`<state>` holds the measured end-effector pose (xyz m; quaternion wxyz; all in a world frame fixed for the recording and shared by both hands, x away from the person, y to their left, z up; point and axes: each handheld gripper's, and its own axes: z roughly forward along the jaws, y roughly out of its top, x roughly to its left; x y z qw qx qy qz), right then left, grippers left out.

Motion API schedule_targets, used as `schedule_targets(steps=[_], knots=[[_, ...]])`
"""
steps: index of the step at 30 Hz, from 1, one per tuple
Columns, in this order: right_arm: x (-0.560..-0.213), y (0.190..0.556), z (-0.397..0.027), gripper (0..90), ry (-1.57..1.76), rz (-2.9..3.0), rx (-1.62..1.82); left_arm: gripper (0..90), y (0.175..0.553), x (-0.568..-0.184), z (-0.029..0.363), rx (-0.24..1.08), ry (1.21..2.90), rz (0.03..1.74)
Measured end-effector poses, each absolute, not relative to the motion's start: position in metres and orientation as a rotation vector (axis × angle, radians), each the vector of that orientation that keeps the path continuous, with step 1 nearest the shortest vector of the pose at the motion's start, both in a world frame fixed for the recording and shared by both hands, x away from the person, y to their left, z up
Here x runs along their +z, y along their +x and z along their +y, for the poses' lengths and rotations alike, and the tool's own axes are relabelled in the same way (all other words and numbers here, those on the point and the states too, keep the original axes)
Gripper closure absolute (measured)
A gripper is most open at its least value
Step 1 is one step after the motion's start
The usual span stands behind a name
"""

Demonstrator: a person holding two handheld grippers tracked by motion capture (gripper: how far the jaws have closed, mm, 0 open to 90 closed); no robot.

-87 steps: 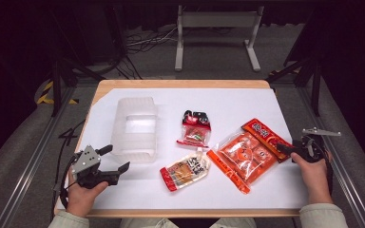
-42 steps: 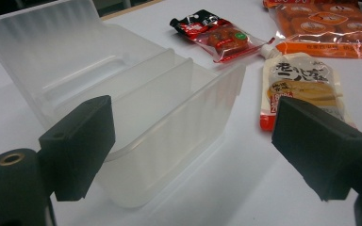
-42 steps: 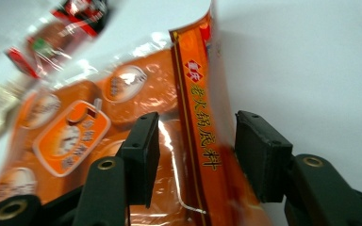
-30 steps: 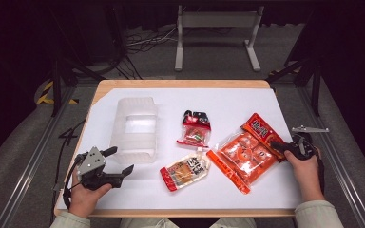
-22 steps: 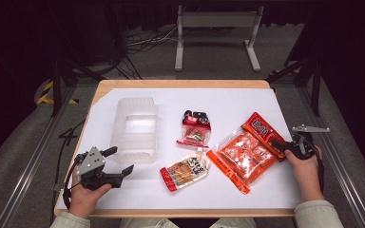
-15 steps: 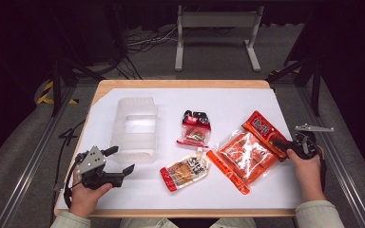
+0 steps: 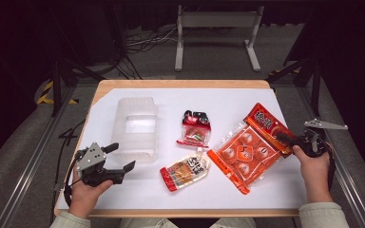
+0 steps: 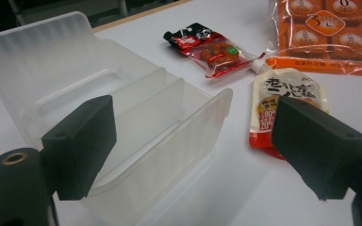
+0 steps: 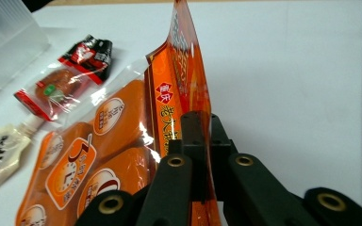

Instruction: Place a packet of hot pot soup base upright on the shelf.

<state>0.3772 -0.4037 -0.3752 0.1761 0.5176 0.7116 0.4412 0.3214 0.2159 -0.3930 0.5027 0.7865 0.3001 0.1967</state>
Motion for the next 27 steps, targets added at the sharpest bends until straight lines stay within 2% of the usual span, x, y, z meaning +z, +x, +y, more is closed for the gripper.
schedule_targets(steps=[15, 27], knots=[[-0.333, 0.365, -0.389, 90.0, 1.352, 2.059, 1.317, 16.0, 0.321, -0.388, 0.216, 0.464, 1.877, 0.718], [-0.296, 0.352, -0.362, 90.0, 1.21, 2.138, 1.348, 16.2, 0.324, -0.383, 0.206, 0.441, 1.875, 0.701]])
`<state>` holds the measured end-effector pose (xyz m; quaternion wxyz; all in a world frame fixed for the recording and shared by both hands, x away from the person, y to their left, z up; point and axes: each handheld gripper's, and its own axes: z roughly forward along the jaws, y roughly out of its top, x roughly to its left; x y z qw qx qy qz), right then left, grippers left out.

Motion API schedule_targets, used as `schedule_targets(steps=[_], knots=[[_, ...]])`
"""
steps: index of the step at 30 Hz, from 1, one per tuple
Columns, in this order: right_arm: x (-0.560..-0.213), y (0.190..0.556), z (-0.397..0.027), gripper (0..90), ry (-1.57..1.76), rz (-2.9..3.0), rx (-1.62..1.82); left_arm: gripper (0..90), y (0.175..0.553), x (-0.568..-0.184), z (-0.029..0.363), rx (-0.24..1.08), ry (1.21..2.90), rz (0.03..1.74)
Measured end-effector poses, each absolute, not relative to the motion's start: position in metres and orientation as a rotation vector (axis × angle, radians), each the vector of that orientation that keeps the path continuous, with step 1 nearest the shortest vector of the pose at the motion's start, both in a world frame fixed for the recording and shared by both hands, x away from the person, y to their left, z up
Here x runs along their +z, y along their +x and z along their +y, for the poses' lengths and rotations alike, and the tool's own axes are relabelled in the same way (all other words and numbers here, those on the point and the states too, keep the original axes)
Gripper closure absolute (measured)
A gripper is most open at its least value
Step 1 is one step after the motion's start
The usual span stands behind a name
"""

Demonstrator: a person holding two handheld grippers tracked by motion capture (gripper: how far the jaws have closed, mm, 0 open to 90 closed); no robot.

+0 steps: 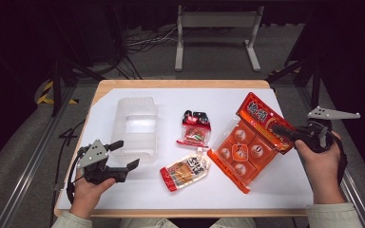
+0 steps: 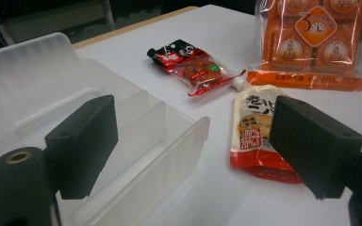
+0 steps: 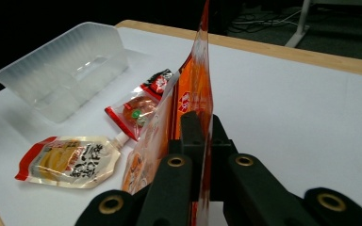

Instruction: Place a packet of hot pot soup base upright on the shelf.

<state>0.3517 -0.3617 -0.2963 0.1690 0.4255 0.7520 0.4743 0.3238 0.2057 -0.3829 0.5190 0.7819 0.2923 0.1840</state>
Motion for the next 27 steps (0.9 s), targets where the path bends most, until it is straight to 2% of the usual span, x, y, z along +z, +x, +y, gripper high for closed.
schedule_targets(steps=[6, 14, 27], knots=[[-0.277, 0.345, -0.342, 90.0, 1.104, 2.187, 1.364, 20.0, 0.323, -0.38, 0.205, 0.439, 1.842, 0.68], [-0.257, 0.341, -0.321, 90.0, 0.957, 2.253, 1.336, 20.0, 0.323, -0.379, 0.204, 0.46, 1.829, 0.684], [-0.243, 0.338, -0.315, 90.0, 0.877, 2.269, 1.326, 18.7, 0.325, -0.381, 0.2, 0.452, 1.824, 0.72]])
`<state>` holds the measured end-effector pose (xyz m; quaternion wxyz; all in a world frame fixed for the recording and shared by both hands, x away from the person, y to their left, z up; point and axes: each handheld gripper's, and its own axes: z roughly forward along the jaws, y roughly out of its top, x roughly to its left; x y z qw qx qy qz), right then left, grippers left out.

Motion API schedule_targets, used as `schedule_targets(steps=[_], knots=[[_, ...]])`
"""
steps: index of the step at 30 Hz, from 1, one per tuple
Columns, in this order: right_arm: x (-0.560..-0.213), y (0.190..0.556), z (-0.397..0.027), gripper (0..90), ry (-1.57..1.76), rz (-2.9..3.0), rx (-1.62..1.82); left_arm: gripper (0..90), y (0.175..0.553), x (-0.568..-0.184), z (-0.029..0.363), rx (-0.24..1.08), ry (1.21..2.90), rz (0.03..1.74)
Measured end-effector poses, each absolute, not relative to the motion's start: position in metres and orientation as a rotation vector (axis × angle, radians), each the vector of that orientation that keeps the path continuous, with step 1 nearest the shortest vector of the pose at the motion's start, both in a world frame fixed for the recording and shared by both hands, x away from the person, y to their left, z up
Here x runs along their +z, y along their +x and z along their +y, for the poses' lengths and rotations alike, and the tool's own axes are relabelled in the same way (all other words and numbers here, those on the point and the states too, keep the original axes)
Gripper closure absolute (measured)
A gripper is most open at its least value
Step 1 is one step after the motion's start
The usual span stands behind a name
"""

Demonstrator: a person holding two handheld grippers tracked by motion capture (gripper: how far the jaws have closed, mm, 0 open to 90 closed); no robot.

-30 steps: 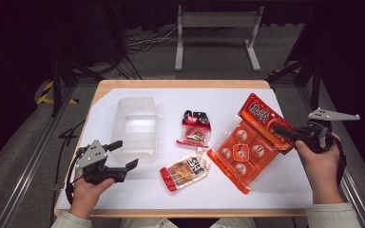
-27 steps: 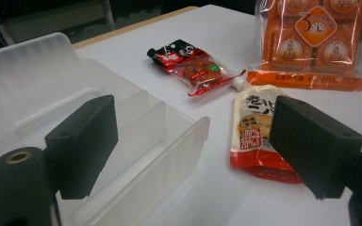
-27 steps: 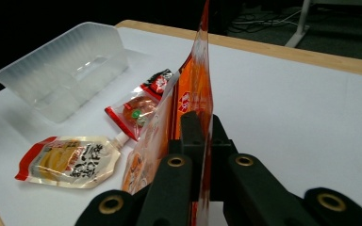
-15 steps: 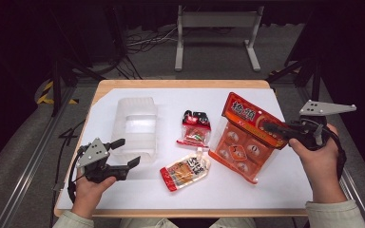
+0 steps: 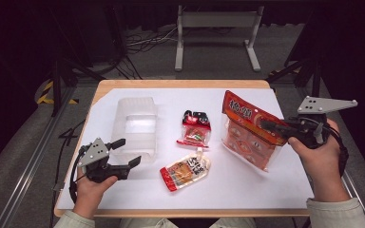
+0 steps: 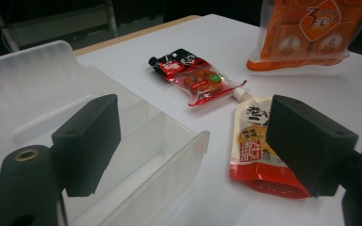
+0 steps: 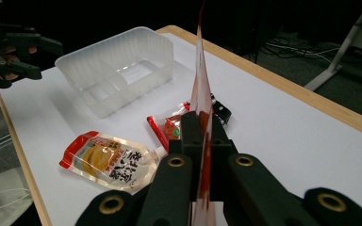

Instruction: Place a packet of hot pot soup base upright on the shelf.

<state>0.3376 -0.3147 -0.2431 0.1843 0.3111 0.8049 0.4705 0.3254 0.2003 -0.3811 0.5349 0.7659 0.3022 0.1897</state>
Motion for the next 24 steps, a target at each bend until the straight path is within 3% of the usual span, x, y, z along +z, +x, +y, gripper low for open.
schedule_targets(steps=[7, 16, 24], knots=[[-0.235, 0.338, -0.308, 90.0, 0.838, 2.275, 1.351, 22.2, 0.328, -0.38, 0.194, 0.397, 1.786, 0.703], [-0.224, 0.342, -0.286, 90.0, 0.76, 2.301, 1.401, 17.6, 0.333, -0.378, 0.181, 0.336, 1.772, 0.644], [-0.219, 0.345, -0.269, 90.0, 0.704, 2.316, 1.43, 24.2, 0.34, -0.38, 0.169, 0.267, 1.759, 0.621]])
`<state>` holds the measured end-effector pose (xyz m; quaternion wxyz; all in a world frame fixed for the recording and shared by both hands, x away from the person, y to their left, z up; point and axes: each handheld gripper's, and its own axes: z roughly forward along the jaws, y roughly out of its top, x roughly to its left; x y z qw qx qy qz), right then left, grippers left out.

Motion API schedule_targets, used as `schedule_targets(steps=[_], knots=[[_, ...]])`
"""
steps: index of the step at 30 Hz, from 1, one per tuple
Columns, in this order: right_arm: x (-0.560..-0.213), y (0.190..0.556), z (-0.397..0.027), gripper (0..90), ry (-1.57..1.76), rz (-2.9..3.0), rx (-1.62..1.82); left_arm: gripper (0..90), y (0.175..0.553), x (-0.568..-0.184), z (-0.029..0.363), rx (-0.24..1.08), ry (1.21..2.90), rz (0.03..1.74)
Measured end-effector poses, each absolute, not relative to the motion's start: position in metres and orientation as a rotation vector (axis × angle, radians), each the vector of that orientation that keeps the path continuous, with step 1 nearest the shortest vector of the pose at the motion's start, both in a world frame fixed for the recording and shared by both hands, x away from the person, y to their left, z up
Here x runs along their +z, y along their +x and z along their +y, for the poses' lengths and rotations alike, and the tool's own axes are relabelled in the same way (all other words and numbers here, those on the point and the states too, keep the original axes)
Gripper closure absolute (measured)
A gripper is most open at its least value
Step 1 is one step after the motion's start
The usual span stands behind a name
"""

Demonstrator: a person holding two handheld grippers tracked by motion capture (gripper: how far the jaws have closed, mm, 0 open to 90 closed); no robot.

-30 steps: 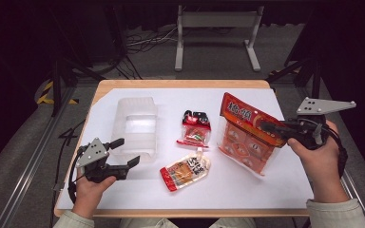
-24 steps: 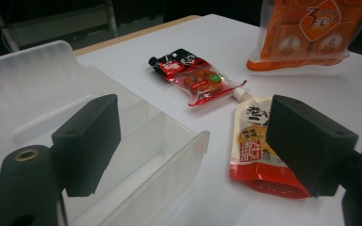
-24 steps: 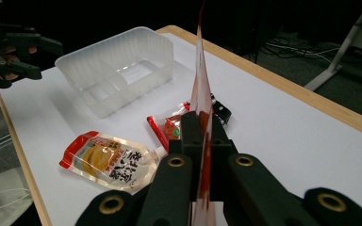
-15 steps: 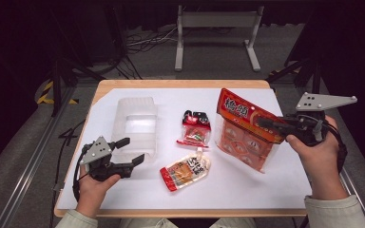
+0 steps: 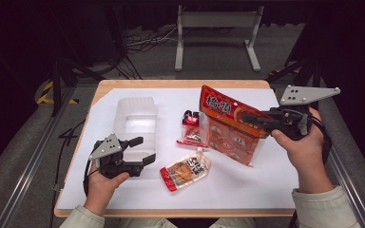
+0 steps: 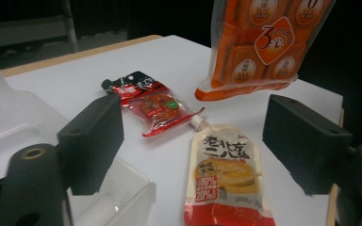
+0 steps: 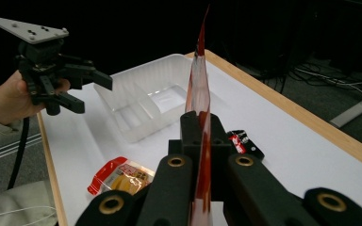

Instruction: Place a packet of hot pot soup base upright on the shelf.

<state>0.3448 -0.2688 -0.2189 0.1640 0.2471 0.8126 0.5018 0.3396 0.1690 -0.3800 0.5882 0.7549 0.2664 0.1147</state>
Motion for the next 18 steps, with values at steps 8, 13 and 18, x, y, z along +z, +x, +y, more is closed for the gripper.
schedule_targets(steps=[8, 13, 18], knots=[[-0.216, 0.346, -0.252, 90.0, 0.624, 2.337, 1.47, 22.4, 0.352, -0.387, 0.153, 0.19, 1.79, 0.644], [-0.217, 0.347, -0.244, 90.0, 0.592, 2.347, 1.487, 24.5, 0.357, -0.39, 0.148, 0.131, 1.754, 0.627], [-0.218, 0.347, -0.236, 90.0, 0.562, 2.357, 1.491, 23.0, 0.359, -0.387, 0.143, 0.172, 1.762, 0.606]])
